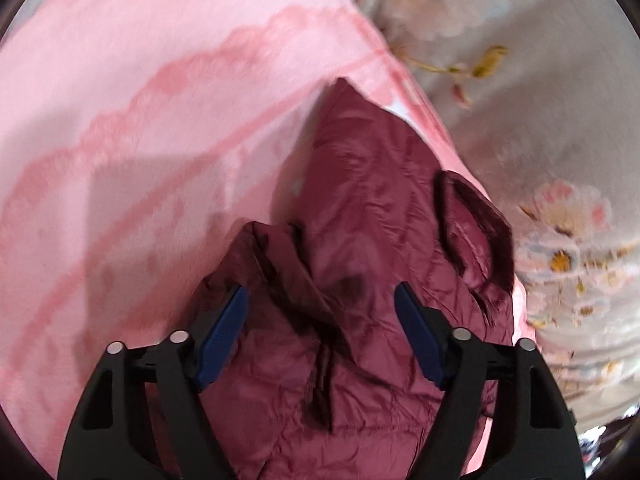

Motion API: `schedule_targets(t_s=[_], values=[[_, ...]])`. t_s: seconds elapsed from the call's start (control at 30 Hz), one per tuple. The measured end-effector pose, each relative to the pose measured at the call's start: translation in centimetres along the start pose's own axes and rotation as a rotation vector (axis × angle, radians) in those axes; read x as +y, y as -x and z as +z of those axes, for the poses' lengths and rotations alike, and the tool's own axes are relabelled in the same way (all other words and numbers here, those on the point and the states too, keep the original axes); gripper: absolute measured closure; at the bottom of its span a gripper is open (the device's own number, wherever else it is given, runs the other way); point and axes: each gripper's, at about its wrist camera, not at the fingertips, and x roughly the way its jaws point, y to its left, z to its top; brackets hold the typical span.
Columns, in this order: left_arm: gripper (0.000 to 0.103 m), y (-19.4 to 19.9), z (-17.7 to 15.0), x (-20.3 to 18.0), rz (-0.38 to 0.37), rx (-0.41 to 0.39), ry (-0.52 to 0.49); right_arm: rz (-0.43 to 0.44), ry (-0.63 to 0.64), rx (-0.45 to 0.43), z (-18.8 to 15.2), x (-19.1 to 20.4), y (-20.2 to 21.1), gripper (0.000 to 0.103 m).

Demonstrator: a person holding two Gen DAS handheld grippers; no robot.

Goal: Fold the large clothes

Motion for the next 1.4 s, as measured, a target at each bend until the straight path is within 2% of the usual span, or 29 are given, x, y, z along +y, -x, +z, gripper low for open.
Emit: schedule_targets(t_s=[0.03,0.1,0.13,0.17,0.27,0.33,0.43,0.5,0.63,0.83,0.9,0.97,1.03,1.13,1.2,1.23,1.3,1.4], values=[[0.048,-0.6,0.2,0.4,0.031,0.004,0.026,0.000,-0.010,0.014,0.2,-0.3,-0.5,0.041],[0.064,-0.9,0.4,0.7,0.063,-0.003,0.035,-0.012,0.000,0.053,0.7,-0.6,-1.8,0.071],[0.082,-0.9,0.4,0.6,0.081,-0.012,0.025,0.007,-0.001,0.057,0.9,-0.8,-1.8,0.096],[0.095,-0.7,0.5,0.5,0.089,-0.020,0.013,0.030,-0.003,0.037,1.1,-0.8,-1.3,0.099],[0.101,0.9,0.2,-0.5,0.078,-0.068,-0.050,0.048,0.055,-0.066,1.5,0.2,1.4,0.101],[0.101,1.9,-0.2,-1.2,0.090,-0.100,-0.091,0.007,0.123,-0.095,1.4,1.3,2.1,0.102],[0.101,1.6,-0.8,-1.9,0.156,-0.125,-0.156,-0.082,0.205,-0.044,0.6,1.8,0.2,0.102],[0.101,0.3,-1.2,-1.6,0.210,-0.109,-0.183,-0.109,0.213,-0.018,0.0,1.3,-0.9,0.102],[0.101,-1.1,-1.9,-0.5,0.227,-0.094,-0.195,-0.141,0.216,0.010,-1.0,0.2,-2.5,0.102],[0.099,-1.8,-2.4,-1.9,0.313,-0.111,-0.318,-0.143,0.208,0.044,-0.8,-0.5,-3.1,0.101],[0.097,-1.3,-2.5,-2.0,0.331,-0.099,-0.356,-0.151,0.172,0.028,-0.8,-1.1,-1.6,0.094],[0.089,-0.2,-2.7,-2.3,0.353,-0.088,-0.388,-0.190,0.146,-0.010,-0.8,-1.3,0.2,0.081],[0.082,1.6,-2.8,-3.3,0.384,-0.126,-0.416,-0.217,0.159,-0.063,-0.4,-0.8,2.0,0.080],[0.079,3.5,-2.7,-6.3,0.373,-0.201,-0.463,-0.173,0.204,-0.082,0.4,1.7,2.6,0.080],[0.067,3.5,-2.8,-8.7,0.331,-0.212,-0.483,-0.135,0.250,-0.063,0.5,4.0,1.6,0.080],[0.061,2.7,-2.9,-10.0,0.307,-0.199,-0.501,-0.121,0.282,-0.038,0.4,5.2,0.4,0.080],[0.061,0.2,-3.2,-11.6,0.293,-0.148,-0.535,-0.122,0.313,-0.001,-0.1,6.2,-1.4,0.080],[0.061,-3.9,-4.1,-11.6,0.312,-0.061,-0.540,-0.149,0.336,0.045,-1.4,6.2,-3.6,0.080]])
